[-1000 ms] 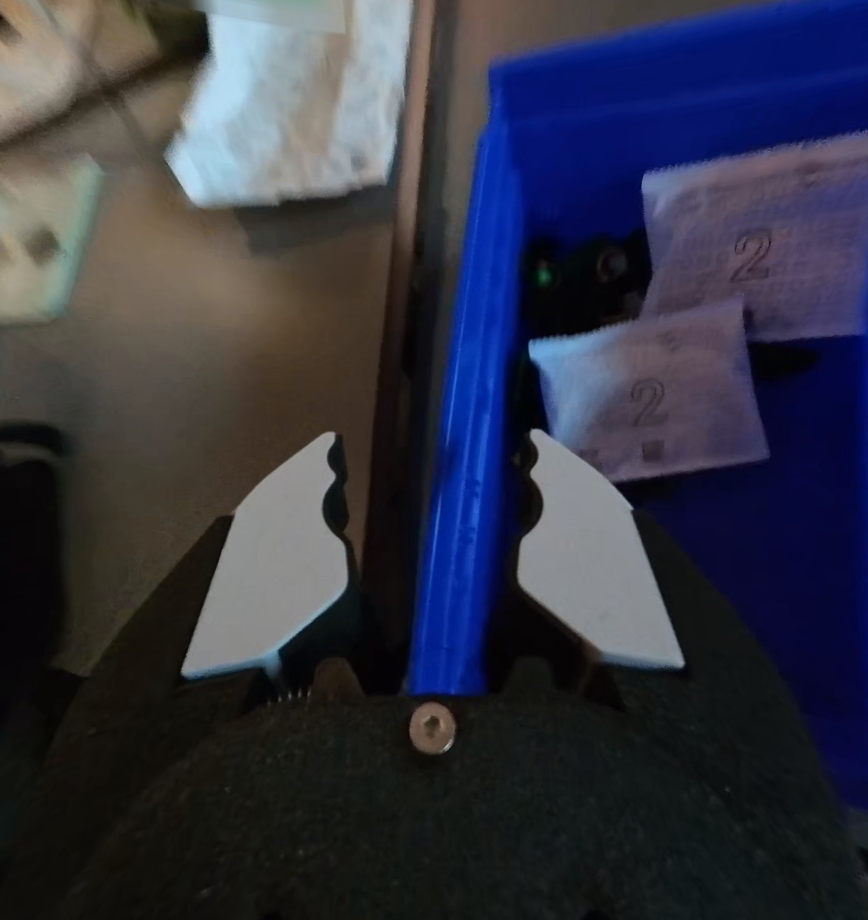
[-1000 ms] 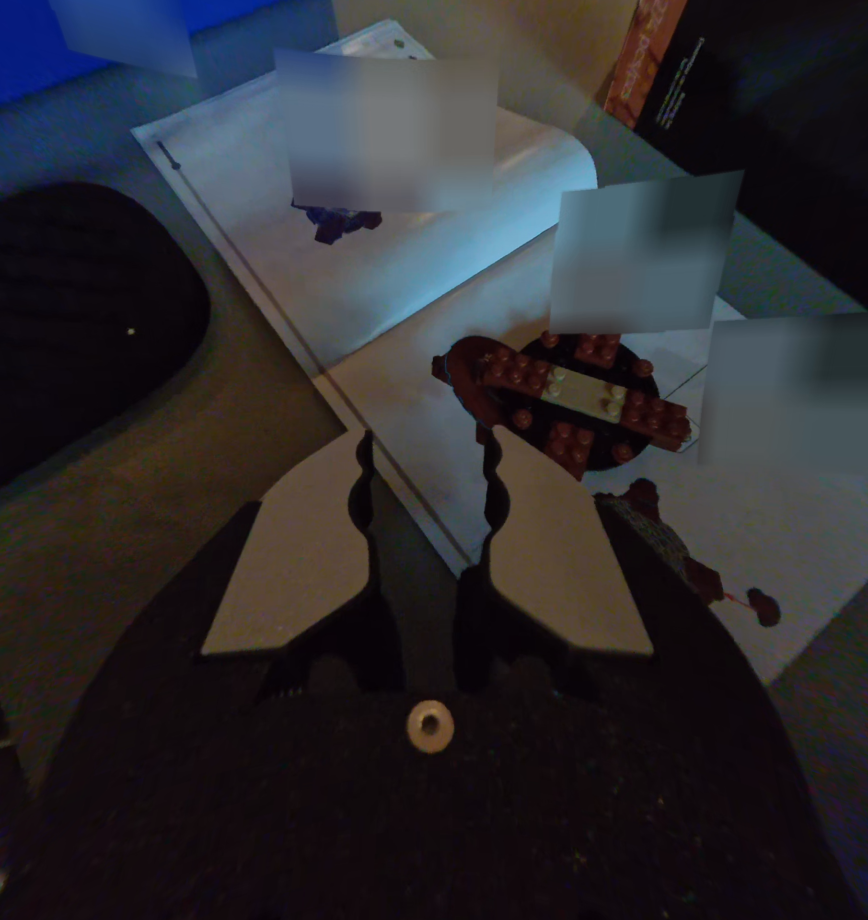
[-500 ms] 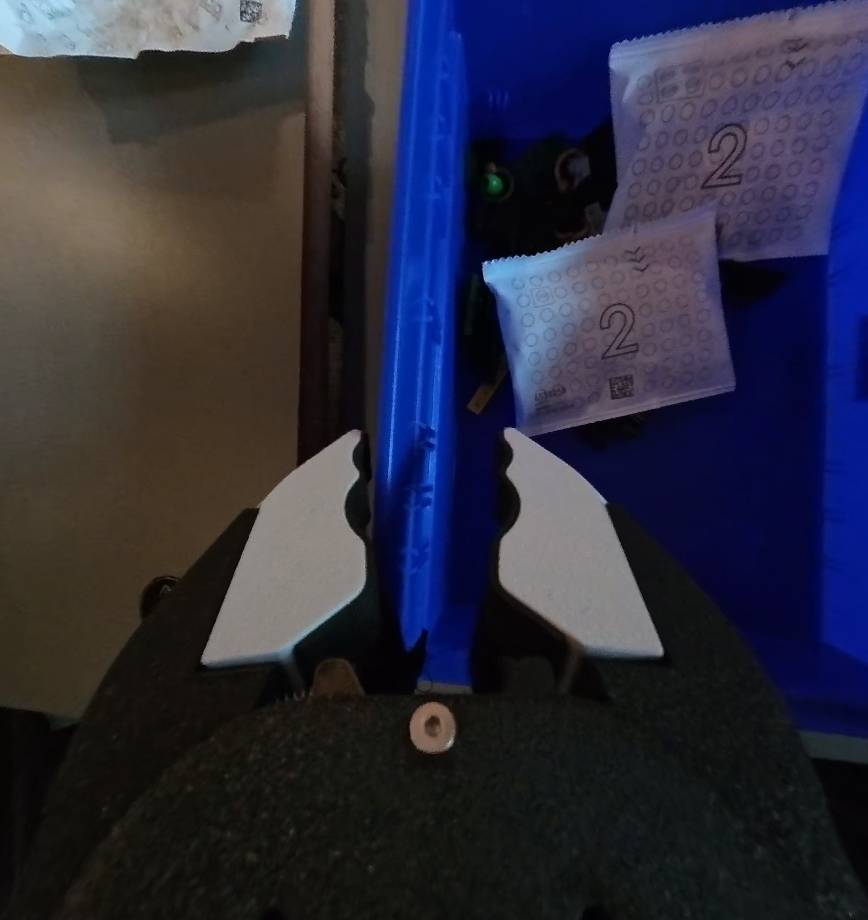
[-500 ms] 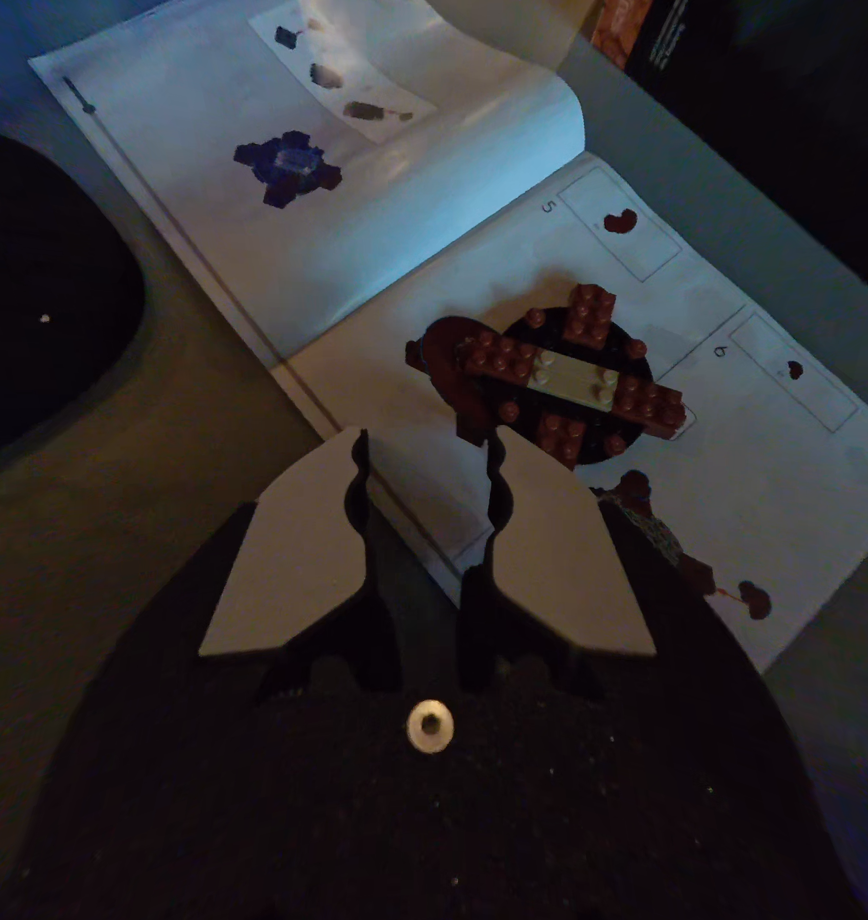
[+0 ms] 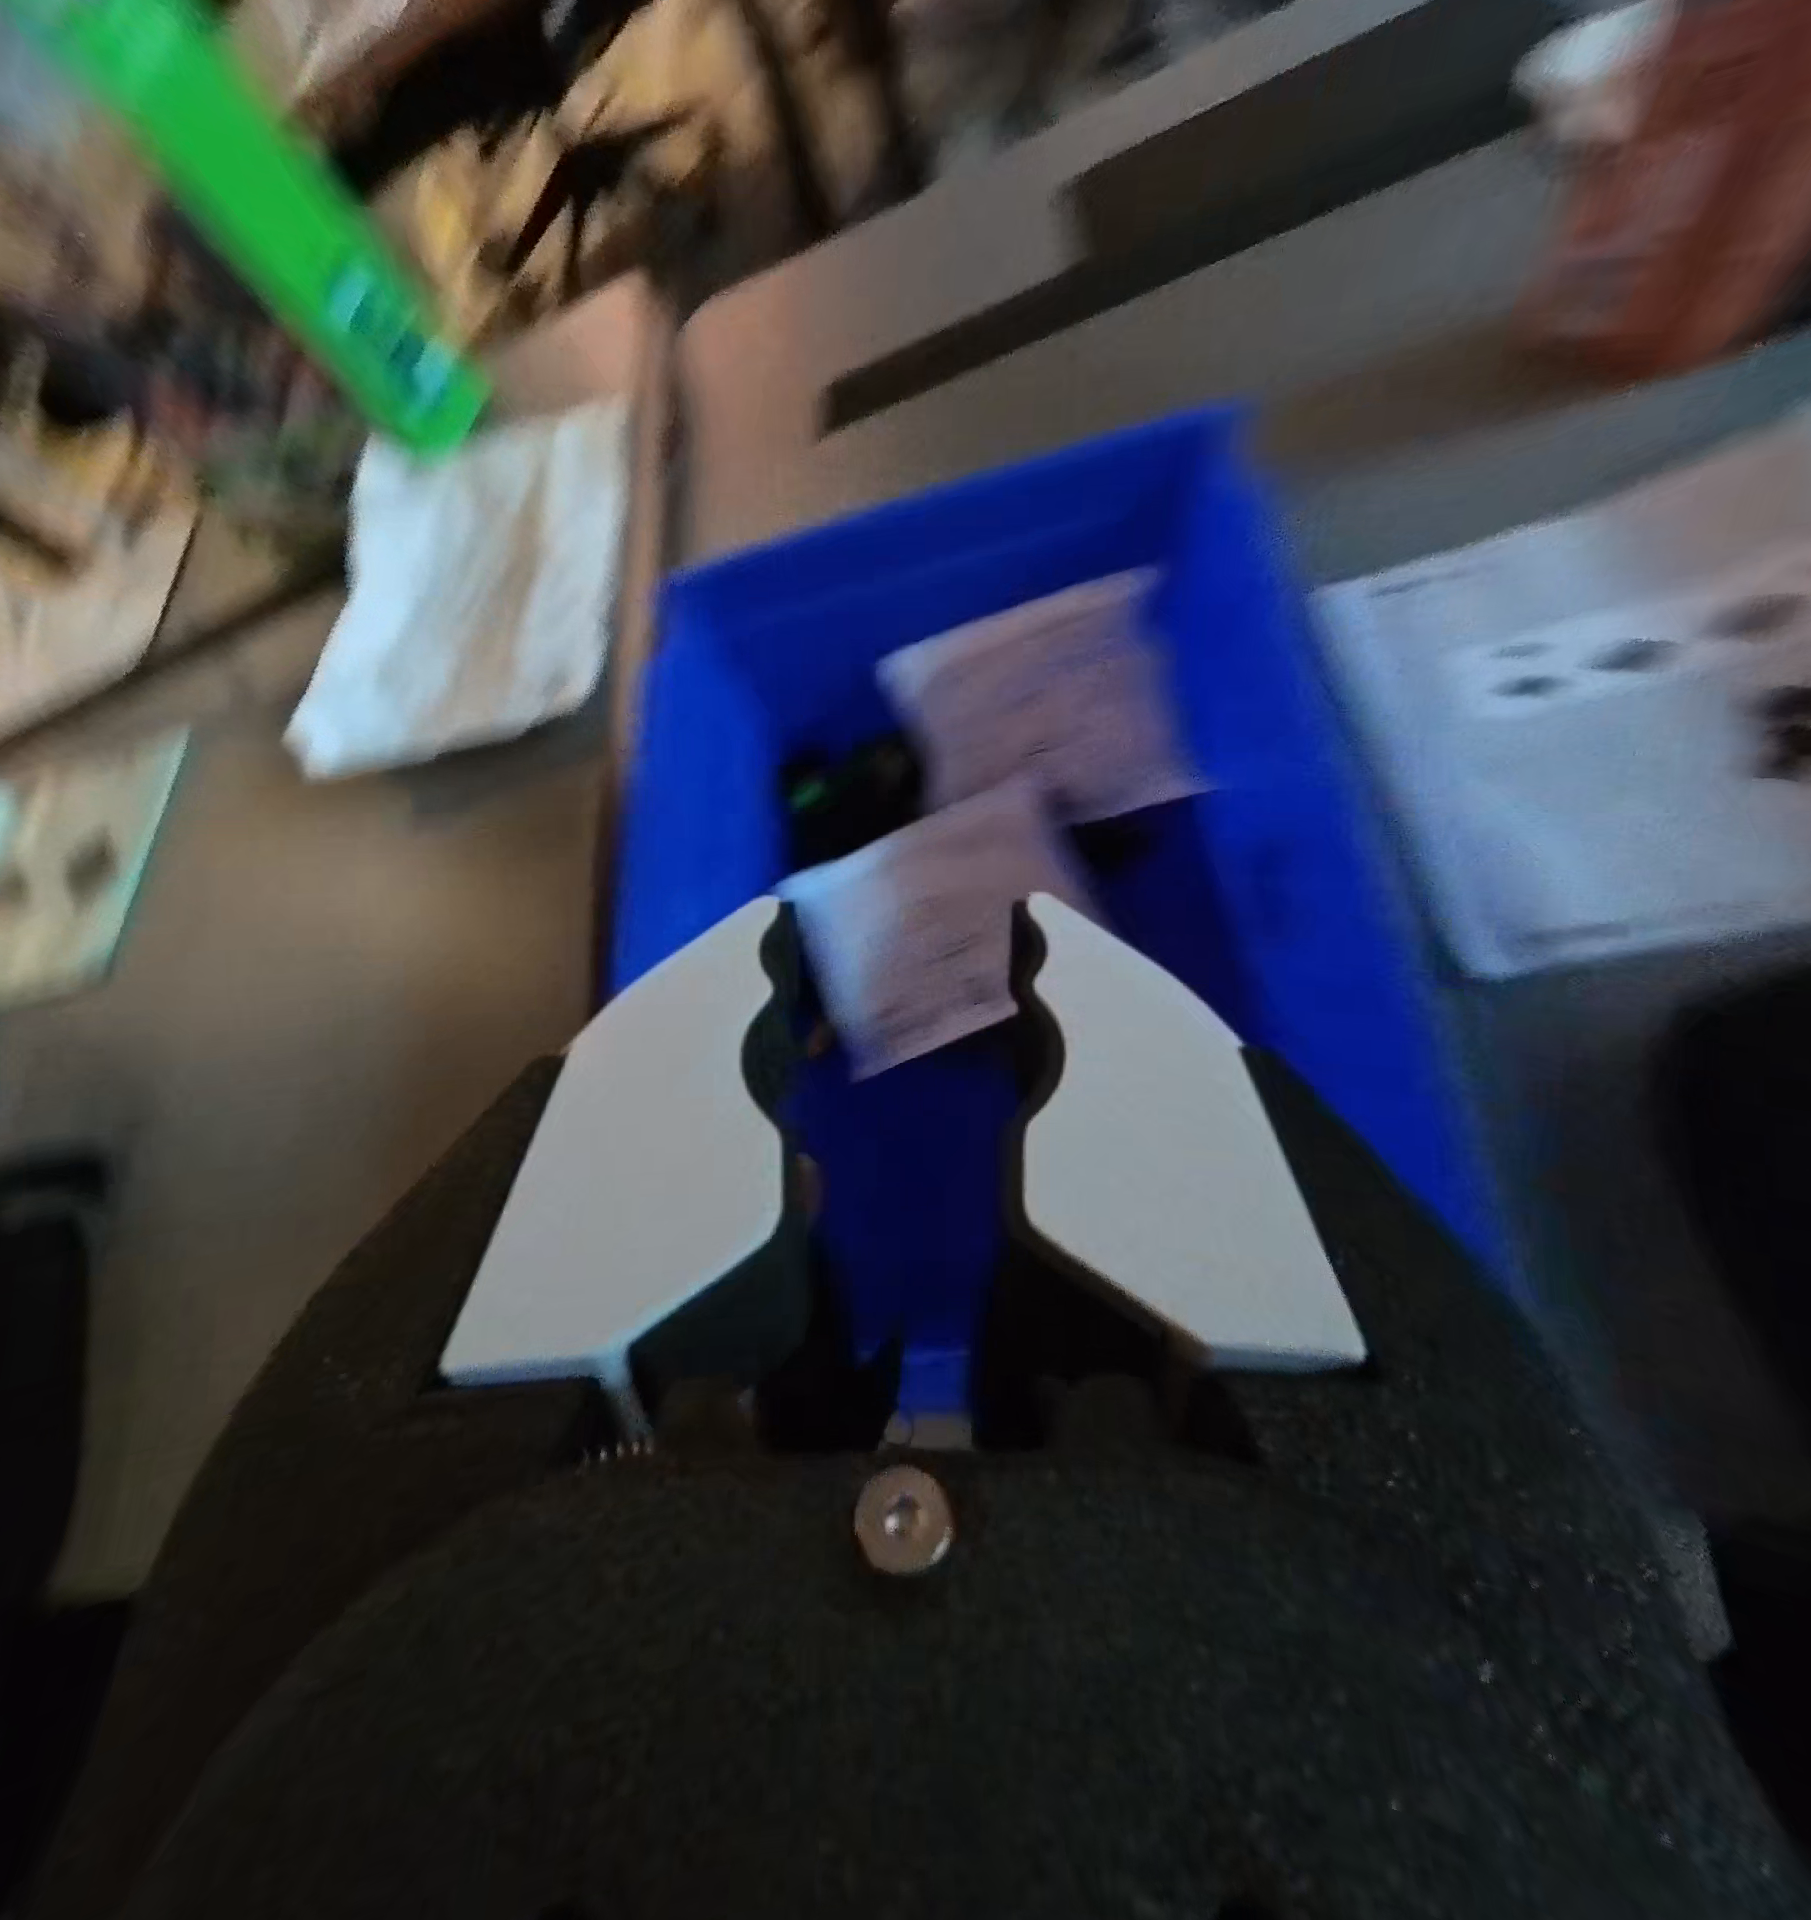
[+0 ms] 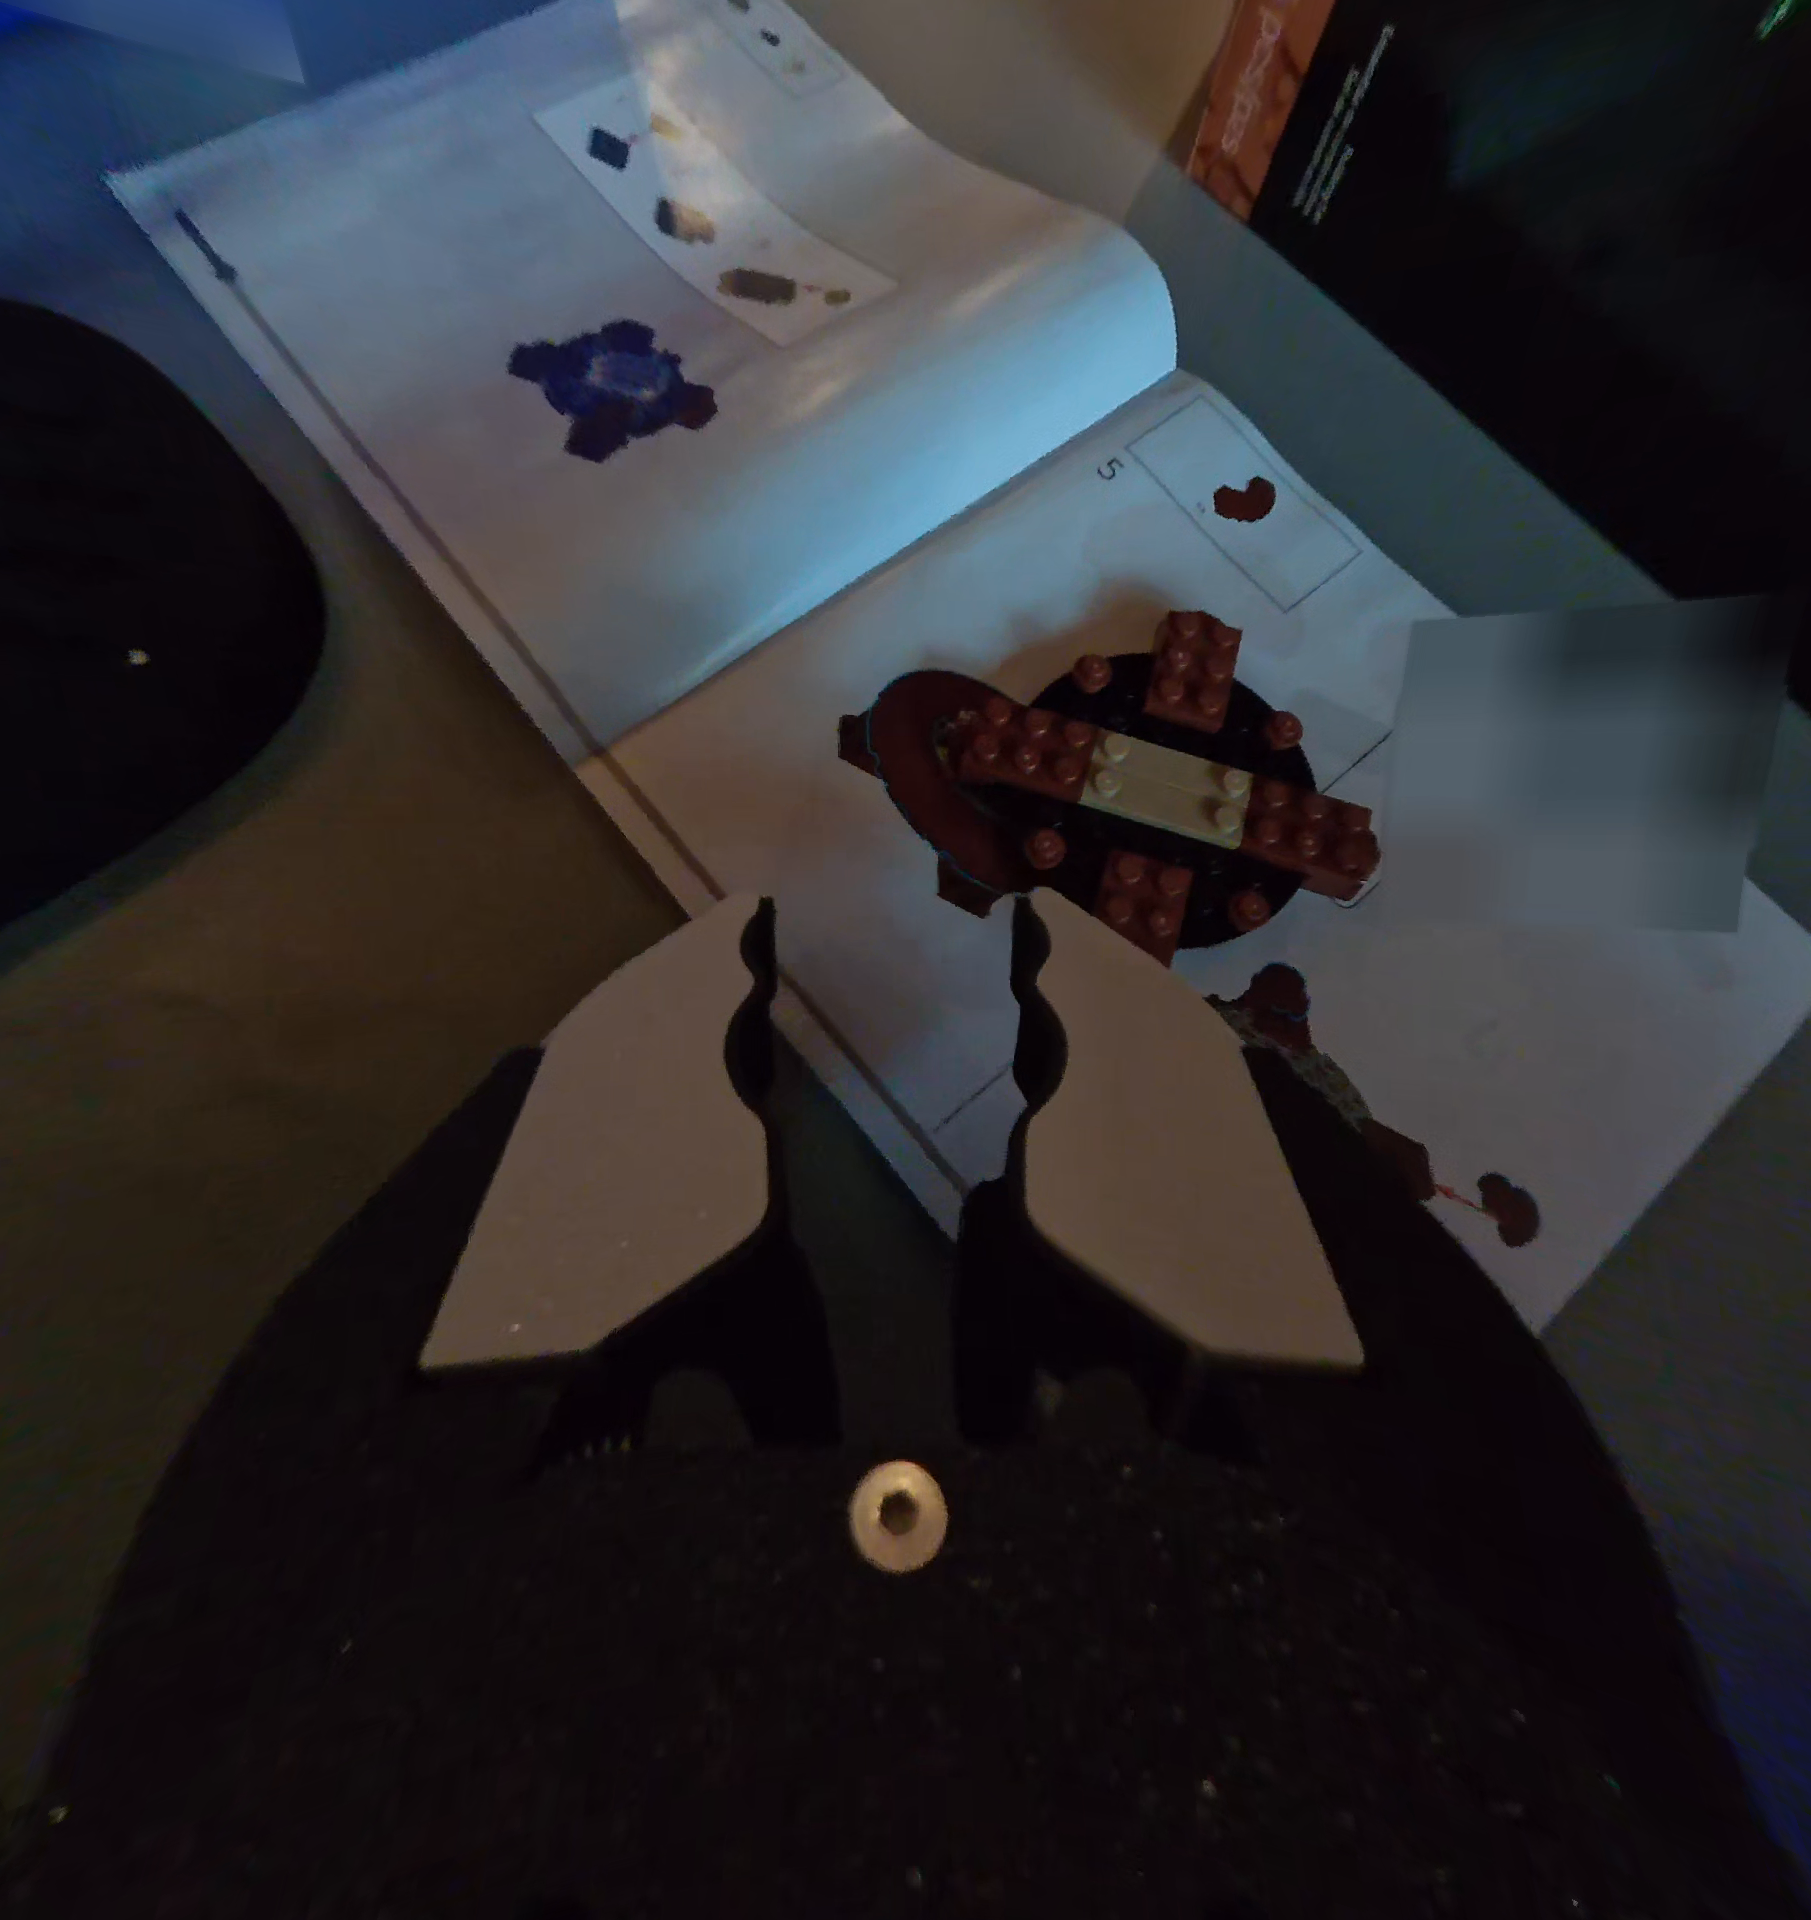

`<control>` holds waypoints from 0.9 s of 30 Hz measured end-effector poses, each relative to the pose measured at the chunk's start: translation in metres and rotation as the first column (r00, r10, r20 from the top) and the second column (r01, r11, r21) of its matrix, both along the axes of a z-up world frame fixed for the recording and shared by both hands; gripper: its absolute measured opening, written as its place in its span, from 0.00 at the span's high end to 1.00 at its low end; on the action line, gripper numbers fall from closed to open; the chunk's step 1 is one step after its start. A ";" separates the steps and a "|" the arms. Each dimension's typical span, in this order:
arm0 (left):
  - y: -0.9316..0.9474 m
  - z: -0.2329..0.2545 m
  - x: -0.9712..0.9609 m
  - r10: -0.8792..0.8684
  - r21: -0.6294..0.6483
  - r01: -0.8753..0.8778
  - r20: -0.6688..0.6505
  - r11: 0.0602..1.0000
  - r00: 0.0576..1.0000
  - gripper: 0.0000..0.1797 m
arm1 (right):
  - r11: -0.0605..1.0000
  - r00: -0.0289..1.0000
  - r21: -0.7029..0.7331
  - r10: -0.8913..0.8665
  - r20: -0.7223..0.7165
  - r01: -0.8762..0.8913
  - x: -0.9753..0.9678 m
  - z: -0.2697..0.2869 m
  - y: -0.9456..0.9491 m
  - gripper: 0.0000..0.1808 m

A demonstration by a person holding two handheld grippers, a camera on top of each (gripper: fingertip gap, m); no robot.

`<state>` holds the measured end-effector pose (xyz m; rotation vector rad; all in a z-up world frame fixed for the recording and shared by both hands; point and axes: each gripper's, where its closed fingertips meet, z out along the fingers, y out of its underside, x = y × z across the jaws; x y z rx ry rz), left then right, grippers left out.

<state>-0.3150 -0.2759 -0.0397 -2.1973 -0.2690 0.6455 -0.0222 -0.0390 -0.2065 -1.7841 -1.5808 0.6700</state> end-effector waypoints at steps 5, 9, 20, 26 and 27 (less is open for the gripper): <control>0.051 0.007 0.098 -0.266 0.012 0.266 -0.027 0.964 0.964 0.92 | 0.999 0.999 0.001 0.048 -0.023 -0.048 -0.008 0.004 -0.013 0.78; 0.087 -0.009 0.152 -0.392 0.023 0.392 0.014 0.920 0.920 1.00 | 0.996 0.996 0.046 0.078 -0.041 -0.076 -0.005 0.009 -0.021 0.89; 0.129 -0.095 0.175 -0.365 -0.042 0.379 0.190 0.924 0.911 1.00 | 0.984 0.995 0.161 -0.068 -0.079 0.080 0.056 0.034 0.009 0.97; 0.134 -0.126 0.177 -0.351 -0.098 0.378 0.216 0.921 0.911 1.00 | 0.978 0.987 0.132 -0.159 -0.034 0.162 0.091 0.027 0.027 0.98; 0.137 -0.128 0.178 -0.354 -0.094 0.381 0.222 0.920 0.909 1.00 | 0.978 0.986 0.125 -0.165 -0.028 0.167 0.093 0.025 0.029 0.97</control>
